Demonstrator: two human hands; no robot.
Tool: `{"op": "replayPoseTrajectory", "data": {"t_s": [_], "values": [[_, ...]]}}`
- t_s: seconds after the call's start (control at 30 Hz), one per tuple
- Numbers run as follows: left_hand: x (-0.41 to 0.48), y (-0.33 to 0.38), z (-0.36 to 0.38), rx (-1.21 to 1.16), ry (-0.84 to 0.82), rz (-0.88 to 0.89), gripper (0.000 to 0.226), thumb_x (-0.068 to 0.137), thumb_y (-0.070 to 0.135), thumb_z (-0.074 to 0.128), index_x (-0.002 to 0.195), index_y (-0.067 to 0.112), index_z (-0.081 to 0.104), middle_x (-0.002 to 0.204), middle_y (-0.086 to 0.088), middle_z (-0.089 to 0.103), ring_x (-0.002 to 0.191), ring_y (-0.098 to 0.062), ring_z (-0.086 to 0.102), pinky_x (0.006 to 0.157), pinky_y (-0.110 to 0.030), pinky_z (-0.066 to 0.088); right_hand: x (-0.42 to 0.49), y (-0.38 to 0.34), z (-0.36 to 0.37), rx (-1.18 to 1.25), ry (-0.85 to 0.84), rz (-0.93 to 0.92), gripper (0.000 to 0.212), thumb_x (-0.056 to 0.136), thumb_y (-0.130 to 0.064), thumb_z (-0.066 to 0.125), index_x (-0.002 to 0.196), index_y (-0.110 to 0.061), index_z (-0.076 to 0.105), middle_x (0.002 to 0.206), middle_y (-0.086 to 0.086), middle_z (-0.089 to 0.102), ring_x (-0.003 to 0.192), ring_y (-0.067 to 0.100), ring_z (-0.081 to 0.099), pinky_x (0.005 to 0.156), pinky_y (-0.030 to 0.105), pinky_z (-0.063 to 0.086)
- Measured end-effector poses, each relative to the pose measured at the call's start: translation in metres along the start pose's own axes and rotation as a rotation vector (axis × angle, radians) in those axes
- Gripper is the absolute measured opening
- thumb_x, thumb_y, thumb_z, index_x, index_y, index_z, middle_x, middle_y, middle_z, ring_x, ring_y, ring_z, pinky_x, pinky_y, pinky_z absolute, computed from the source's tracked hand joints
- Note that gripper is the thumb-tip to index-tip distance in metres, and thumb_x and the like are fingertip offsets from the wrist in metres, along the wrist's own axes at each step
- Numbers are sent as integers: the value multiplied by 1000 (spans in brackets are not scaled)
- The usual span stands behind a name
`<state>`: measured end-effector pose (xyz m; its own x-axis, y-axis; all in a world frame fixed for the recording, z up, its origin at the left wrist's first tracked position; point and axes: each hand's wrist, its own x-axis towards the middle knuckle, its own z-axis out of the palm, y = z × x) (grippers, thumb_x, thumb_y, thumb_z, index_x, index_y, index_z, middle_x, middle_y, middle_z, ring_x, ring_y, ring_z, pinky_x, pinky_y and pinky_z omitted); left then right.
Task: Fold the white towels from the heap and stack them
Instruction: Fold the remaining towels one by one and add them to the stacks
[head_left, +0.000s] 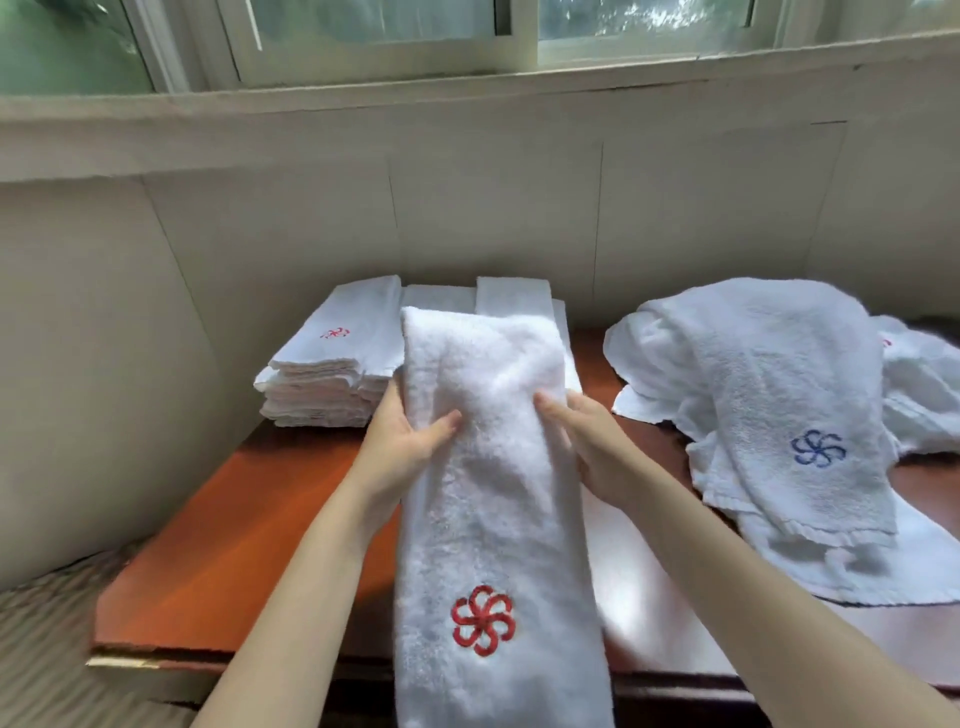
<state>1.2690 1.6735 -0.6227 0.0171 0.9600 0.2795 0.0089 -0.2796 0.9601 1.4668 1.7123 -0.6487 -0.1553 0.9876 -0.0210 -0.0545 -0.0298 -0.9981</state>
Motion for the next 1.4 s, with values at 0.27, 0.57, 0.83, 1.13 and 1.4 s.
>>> {"op": "replayPoseTrajectory", "data": {"t_s": [0.27,0.57,0.83,1.13,1.4], "values": [[41,17,-38,327,120,110,44,93,4,55,127,31,47,125,9,60,118,-11,55,104,-37,44,22,-53,29,-187,201,-272,24,85,-9,65,100,-22,50,97,9,65,78,19,65,61,34,53],[121,61,-76,360,174,187,26,91,11,60,99,35,53,102,11,65,97,-10,65,81,-28,52,97,-115,56,-249,240,-455,30,80,2,64,64,-21,54,63,-2,51,57,13,44,57,25,36],[291,76,-97,285,18,101,38,93,-2,56,129,3,44,107,-7,60,91,-18,63,77,-28,55,263,-161,54,-103,226,-356,40,81,15,42,73,-16,65,76,-1,61,68,14,53,65,27,48],[403,-115,-106,995,143,-421,49,94,23,52,136,3,38,127,-13,54,109,-30,56,79,-29,46,409,-18,37,-491,88,24,42,88,-1,58,127,-15,50,96,10,56,66,15,51,48,18,39],[399,-113,-99,693,168,-175,51,95,22,53,143,17,35,136,-10,49,116,-27,53,89,-27,44,413,-26,42,-625,375,-372,42,83,5,45,117,-10,66,120,10,62,117,24,54,87,24,41]]}}
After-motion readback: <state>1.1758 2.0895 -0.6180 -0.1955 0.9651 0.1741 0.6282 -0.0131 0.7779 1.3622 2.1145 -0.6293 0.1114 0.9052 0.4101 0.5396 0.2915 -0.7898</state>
